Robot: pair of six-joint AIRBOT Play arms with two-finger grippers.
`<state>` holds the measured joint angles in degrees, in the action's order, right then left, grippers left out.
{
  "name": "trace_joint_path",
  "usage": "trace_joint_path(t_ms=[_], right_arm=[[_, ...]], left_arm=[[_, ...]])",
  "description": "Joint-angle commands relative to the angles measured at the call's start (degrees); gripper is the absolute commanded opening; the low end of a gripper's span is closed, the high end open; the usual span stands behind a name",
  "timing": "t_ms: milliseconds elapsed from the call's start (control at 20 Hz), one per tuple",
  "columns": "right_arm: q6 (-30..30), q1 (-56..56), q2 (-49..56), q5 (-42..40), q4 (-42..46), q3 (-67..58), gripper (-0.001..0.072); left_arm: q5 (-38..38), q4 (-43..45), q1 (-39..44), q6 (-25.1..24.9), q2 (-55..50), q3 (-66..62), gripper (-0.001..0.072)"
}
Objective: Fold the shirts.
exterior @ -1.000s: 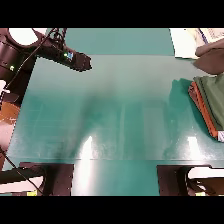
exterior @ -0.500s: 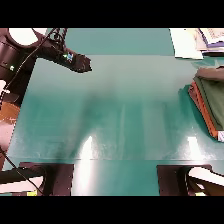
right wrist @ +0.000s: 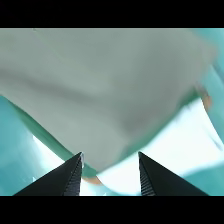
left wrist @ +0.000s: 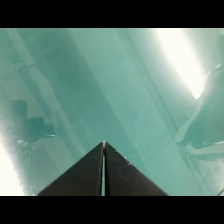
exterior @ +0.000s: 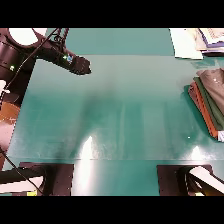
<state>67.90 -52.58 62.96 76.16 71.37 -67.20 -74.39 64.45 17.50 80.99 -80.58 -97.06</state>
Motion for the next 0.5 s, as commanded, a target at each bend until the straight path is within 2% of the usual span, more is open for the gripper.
trace_joint_path(t_ms=[0,150,300,450], right_arm=[[3.58,-1.16,-0.79,1.22,0.0,1.2,0.0416],[3.69,4.35,-0.79,1.36,-7.87,-2.29,0.0416],[3.69,16.0,-0.76,1.6,-17.22,-4.59,0.0416],[3.65,31.28,-0.76,-0.63,-18.78,-5.66,0.0413]], left_arm=[[0.04,0.0,0.02,-0.04,-0.02,-0.02,0.0025],[1.22,-0.02,0.02,0.02,0.0,-0.02,0.0025],[0.22,-0.39,0.02,0.02,0.0,-0.02,0.0025],[1.55,-0.39,0.02,0.02,0.0,-0.02,0.0025]])
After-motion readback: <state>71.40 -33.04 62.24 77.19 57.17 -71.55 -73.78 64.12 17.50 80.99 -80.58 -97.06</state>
